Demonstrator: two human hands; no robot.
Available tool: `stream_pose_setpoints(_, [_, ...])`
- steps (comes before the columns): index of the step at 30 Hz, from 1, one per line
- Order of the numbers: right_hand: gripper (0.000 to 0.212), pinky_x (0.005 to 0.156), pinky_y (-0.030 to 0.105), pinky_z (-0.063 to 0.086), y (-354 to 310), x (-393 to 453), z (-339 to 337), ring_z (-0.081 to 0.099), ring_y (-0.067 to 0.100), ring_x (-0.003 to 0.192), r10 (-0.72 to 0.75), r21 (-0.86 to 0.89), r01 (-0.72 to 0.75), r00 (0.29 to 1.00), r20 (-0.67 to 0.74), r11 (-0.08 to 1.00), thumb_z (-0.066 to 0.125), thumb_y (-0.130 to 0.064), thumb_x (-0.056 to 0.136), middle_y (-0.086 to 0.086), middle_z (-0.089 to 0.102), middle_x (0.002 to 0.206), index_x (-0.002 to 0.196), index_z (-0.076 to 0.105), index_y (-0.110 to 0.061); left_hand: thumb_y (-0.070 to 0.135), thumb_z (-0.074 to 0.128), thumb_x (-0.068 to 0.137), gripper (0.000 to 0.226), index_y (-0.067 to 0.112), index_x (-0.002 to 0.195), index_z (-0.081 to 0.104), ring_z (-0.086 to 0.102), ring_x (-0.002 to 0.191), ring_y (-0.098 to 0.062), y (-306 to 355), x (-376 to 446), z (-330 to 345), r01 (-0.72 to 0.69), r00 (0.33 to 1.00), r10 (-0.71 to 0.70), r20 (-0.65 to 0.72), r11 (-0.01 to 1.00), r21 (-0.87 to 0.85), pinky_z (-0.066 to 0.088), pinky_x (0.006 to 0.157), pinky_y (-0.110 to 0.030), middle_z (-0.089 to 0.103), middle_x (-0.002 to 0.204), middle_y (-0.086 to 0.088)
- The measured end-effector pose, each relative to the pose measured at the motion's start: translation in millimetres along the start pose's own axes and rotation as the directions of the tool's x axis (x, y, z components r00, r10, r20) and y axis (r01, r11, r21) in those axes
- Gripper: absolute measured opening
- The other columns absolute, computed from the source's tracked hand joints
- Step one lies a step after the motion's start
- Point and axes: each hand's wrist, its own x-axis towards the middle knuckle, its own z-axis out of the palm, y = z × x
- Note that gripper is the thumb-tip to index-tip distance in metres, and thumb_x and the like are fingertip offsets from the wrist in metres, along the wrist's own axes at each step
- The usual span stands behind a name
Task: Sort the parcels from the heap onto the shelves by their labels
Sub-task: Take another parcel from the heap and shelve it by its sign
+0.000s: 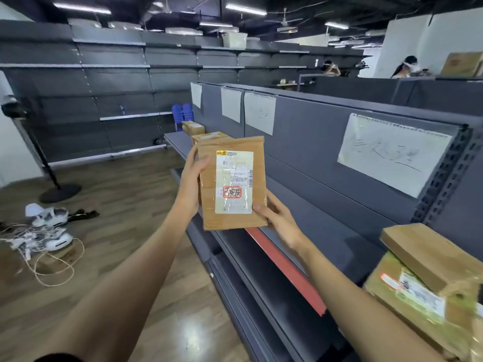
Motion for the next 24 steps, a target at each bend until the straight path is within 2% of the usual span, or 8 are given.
stream_pose_setpoints(5, [0.060,0.099,0.032,0.055,21,107,27,0.068,0.018,0.115,0.050,0.072,-0.052,0.998,0.029,0.996,0.069,-0.019,0.094,0.002,0.070,0.127,0.150,0.046,-0.025,0.032,0.058,0.089,0.047,0.018,0.133,0.052,0.068,0.105,-0.029,-7,81,-45,-0.001,0.999,0.002,-0.048,1.000,0.024,0.053,0.095,-0.053,0.067,0.126,-0.016])
stream_pose_setpoints(9, [0.079,0.105,0.051,0.050,36,184,54,0.067,0.022,0.117,0.068,0.058,-0.073,0.995,0.076,0.996,0.079,-0.043,0.075,0.000,0.071,0.126,0.147,0.048,-0.032,0.023,0.048,0.101,0.045,0.014,0.144,0.043,0.072,0.094,-0.020,-11,140,-87,-0.004,0.994,0.011,-0.106,0.998,0.065,0.061,0.076,-0.036,0.067,0.124,-0.014])
stream_pose_setpoints(12, [0.079,0.108,0.054,0.047,53,236,73,0.063,0.023,0.124,0.087,0.053,-0.093,0.990,0.109,0.994,0.081,-0.045,0.073,-0.005,0.069,0.129,0.145,0.051,-0.035,0.021,0.044,0.104,0.040,0.016,0.144,0.043,0.073,0.090,-0.016,-20,179,-122,0.003,0.989,0.010,-0.147,0.996,0.092,0.061,0.069,-0.031,0.069,0.119,-0.008])
stream_pose_setpoints(14, [0.074,0.109,0.051,0.047,65,276,89,0.062,0.020,0.124,0.108,0.040,-0.114,0.986,0.126,0.993,0.080,-0.043,0.075,-0.005,0.069,0.129,0.143,0.051,-0.037,0.022,0.043,0.104,0.032,0.019,0.136,0.047,0.073,0.087,-0.014,-29,210,-150,0.005,0.989,0.012,-0.149,0.994,0.109,0.061,0.069,-0.030,0.071,0.112,-0.003])
stream_pose_setpoints(16, [0.062,0.105,0.050,0.050,77,316,106,0.067,0.017,0.116,0.118,0.034,-0.124,0.982,0.147,0.992,0.075,-0.037,0.080,-0.008,0.072,0.123,0.138,0.052,-0.041,0.024,0.045,0.104,0.027,0.022,0.130,0.049,0.073,0.089,-0.016,-39,244,-180,0.003,0.990,0.014,-0.137,0.992,0.122,0.062,0.073,-0.032,0.072,0.111,-0.002])
stream_pose_setpoints(20, [0.060,0.105,0.054,0.049,100,404,145,0.068,0.015,0.113,0.133,-0.023,-0.131,0.977,0.167,0.991,0.074,-0.032,0.087,-0.012,0.071,0.123,0.140,0.049,-0.040,0.029,0.049,0.101,0.035,0.020,0.135,0.048,0.072,0.095,-0.018,-58,320,-250,-0.020,0.990,0.038,-0.136,0.990,0.136,0.062,0.076,-0.033,0.071,0.116,-0.003])
stream_pose_setpoints(22, [0.064,0.103,0.053,0.051,106,450,167,0.068,0.016,0.113,0.133,-0.052,-0.125,0.975,0.179,0.991,0.075,-0.043,0.084,-0.011,0.070,0.125,0.141,0.048,-0.041,0.033,0.054,0.097,0.046,0.017,0.138,0.046,0.072,0.095,-0.019,-64,361,-281,-0.017,0.989,0.036,-0.144,0.992,0.128,0.061,0.075,-0.032,0.070,0.118,-0.005])
stream_pose_setpoints(24, [0.082,0.100,0.049,0.054,110,492,186,0.067,0.015,0.113,0.149,-0.068,-0.140,0.976,0.160,0.988,0.075,-0.057,0.072,-0.009,0.068,0.127,0.146,0.045,-0.038,0.030,0.053,0.098,0.044,0.013,0.138,0.047,0.072,0.092,-0.019,-68,402,-308,0.001,0.988,0.016,-0.152,0.994,0.107,0.060,0.072,-0.031,0.069,0.119,-0.009])
